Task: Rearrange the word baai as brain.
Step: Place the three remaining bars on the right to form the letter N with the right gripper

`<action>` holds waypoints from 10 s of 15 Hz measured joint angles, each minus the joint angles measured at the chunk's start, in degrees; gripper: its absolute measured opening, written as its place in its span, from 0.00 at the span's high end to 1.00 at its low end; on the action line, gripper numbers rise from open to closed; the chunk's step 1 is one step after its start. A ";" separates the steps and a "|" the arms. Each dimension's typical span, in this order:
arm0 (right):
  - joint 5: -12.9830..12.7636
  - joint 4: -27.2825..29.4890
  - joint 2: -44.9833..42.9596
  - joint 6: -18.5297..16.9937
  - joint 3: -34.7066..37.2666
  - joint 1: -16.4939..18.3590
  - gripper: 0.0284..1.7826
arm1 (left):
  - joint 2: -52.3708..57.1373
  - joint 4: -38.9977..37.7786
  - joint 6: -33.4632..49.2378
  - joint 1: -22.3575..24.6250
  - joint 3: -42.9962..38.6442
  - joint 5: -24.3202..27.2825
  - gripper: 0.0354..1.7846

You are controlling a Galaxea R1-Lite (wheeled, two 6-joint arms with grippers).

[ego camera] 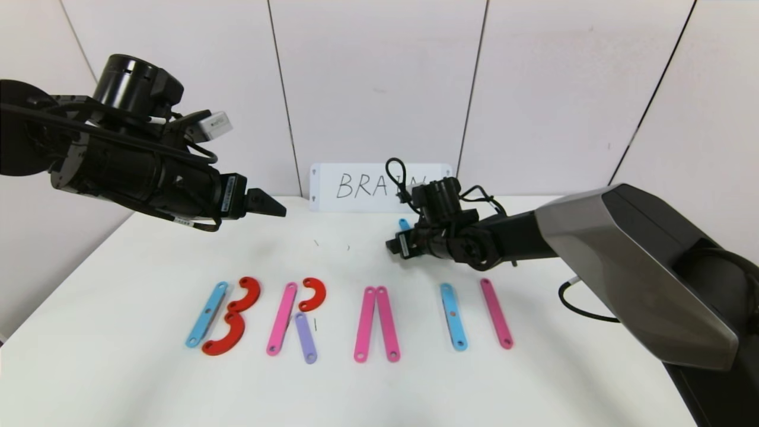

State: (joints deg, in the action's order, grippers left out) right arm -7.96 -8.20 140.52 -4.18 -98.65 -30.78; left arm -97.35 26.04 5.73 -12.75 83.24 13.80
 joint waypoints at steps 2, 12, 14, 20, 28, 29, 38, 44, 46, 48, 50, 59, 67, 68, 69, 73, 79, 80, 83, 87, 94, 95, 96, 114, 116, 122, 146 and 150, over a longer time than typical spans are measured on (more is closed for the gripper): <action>0.00 -0.13 0.27 -0.02 0.00 0.00 0.23 | 0.00 0.02 0.00 0.00 0.00 0.02 0.03; 0.00 -0.22 0.46 -0.22 0.30 -0.04 0.86 | 0.00 0.06 0.00 -0.01 0.00 0.02 0.03; 0.00 -0.15 0.16 -0.24 0.66 0.00 0.86 | 0.00 0.09 0.02 -0.06 0.00 0.04 0.03; 0.28 -0.94 -6.10 -0.41 7.78 0.61 0.86 | 0.00 0.09 0.02 -0.11 0.00 0.02 0.03; 9.45 -1.39 -27.49 -0.22 32.68 5.92 0.86 | 0.00 0.28 0.02 -0.45 -0.05 0.02 0.03; 10.50 -1.41 -29.61 0.02 35.67 7.13 0.86 | 0.00 0.30 0.05 -0.56 -0.06 0.02 0.03; 14.24 -14.75 -37.85 1.99 56.95 14.41 0.86 | 0.00 0.37 0.11 -0.80 -0.22 0.02 0.03; 16.14 -17.42 -38.18 2.39 62.01 15.91 0.86 | 0.04 0.34 0.11 -0.80 -0.17 0.00 0.03; 16.19 -17.79 -38.07 2.36 62.93 16.07 0.86 | 0.06 0.34 0.13 -0.78 -0.17 0.02 0.03; 16.27 -17.98 -37.96 2.40 63.61 16.40 0.86 | 0.04 0.39 0.09 -0.78 -0.17 0.02 0.03; 17.54 -18.31 -37.85 2.61 64.37 16.64 0.86 | 0.04 0.39 0.11 -0.85 -0.22 0.02 0.03; 21.15 -22.55 -35.71 6.02 65.90 19.49 0.86 | 0.04 0.44 0.13 -0.91 -0.28 0.00 0.03; 22.37 -25.39 -32.61 8.19 66.24 20.68 0.86 | 0.04 0.41 0.11 -0.91 -0.28 0.02 0.03; 22.37 -25.56 -32.28 8.25 66.34 20.70 0.86 | 0.04 0.39 0.09 -0.91 -0.28 0.02 0.03; 22.39 -25.89 -32.01 8.34 66.35 20.72 0.86 | 0.04 0.39 0.09 -0.91 -0.28 0.02 0.03; 22.98 -26.10 -31.62 8.69 66.54 20.68 0.86 | 0.04 0.41 0.11 -0.91 -0.27 0.02 0.03; 23.33 -26.16 -31.40 8.69 66.56 20.65 0.86 | 0.04 0.44 0.11 -0.91 -0.27 0.02 0.03; 23.33 -26.16 -31.40 8.69 66.56 20.68 0.86 | 0.04 0.44 0.11 -0.91 -0.27 0.02 0.03; 23.26 -26.14 -31.38 8.64 66.57 20.65 0.84 | 0.04 0.44 0.11 -0.94 -0.27 0.00 0.03; 23.26 -26.11 -31.38 8.64 66.43 20.76 0.64 | 0.06 0.45 0.11 -0.94 -0.27 0.02 0.03; 23.22 -25.94 -32.15 8.61 65.33 21.49 0.09 | 0.04 0.44 0.11 -1.17 -0.39 0.02 0.03; 23.11 -25.94 -32.17 8.50 64.88 21.33 0.06 | 0.04 0.41 0.11 -1.19 -0.49 0.02 0.03; 22.81 -25.92 -32.17 8.40 64.24 20.97 0.04 | 0.04 0.30 0.09 -1.19 -0.49 0.02 0.03; 10.39 -22.09 -25.31 8.25 52.81 14.85 0.04 | 0.13 0.33 0.09 -1.30 -0.52 0.02 0.03; 10.39 -22.16 -25.09 8.25 52.81 15.10 0.04 | 0.15 0.34 0.09 -1.30 -0.52 0.02 0.03; 10.46 -22.33 -25.03 8.19 52.74 15.63 0.04 | 0.22 0.34 0.13 -1.30 -0.55 0.02 0.03; -0.46 2.80 -6.34 -4.41 6.73 5.35 0.04 | 0.24 0.28 0.11 -1.30 -0.52 0.00 0.03; -0.44 2.65 -3.69 -4.39 5.02 5.42 0.11 | 0.28 0.34 0.05 -1.35 -0.52 0.00 0.03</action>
State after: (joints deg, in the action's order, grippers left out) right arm -8.40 -5.56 136.83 -8.57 -93.62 -25.36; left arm -97.07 26.38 5.78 -14.10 82.71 13.80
